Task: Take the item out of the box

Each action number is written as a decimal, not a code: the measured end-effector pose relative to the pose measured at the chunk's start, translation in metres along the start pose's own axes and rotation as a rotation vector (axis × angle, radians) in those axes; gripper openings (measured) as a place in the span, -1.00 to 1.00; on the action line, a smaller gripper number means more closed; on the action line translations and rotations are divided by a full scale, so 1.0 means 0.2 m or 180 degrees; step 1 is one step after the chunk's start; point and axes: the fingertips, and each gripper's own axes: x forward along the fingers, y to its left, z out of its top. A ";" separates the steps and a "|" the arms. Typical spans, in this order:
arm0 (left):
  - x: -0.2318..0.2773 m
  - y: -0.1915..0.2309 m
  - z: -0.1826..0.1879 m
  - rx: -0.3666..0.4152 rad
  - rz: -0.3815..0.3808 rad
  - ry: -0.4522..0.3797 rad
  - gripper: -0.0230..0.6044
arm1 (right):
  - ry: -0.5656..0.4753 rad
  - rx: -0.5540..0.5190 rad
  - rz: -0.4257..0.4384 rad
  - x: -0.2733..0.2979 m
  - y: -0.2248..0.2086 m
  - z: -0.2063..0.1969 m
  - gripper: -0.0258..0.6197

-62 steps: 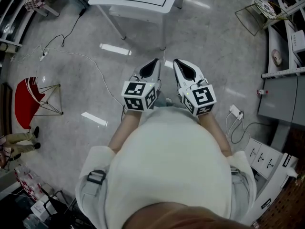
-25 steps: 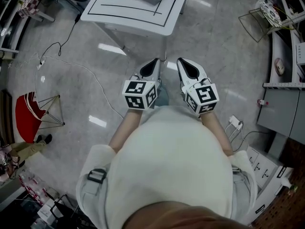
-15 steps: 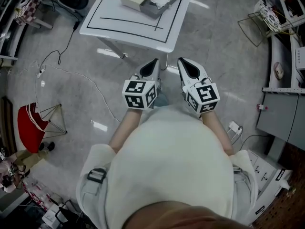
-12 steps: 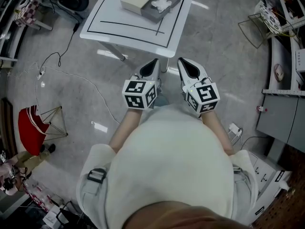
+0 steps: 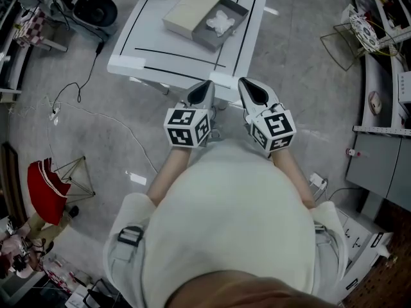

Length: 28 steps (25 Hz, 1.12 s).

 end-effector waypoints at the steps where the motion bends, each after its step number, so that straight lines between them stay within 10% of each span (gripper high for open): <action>1: 0.02 0.02 0.01 0.0000 -0.0008 0.0005 -0.93 | 0.0003 0.0004 -0.0005 0.03 -0.02 0.01 -0.92; 28: 0.39 0.33 0.19 -0.0090 0.0072 0.0138 -0.93 | 0.0134 -0.0118 -0.0024 0.55 -0.43 0.11 -0.92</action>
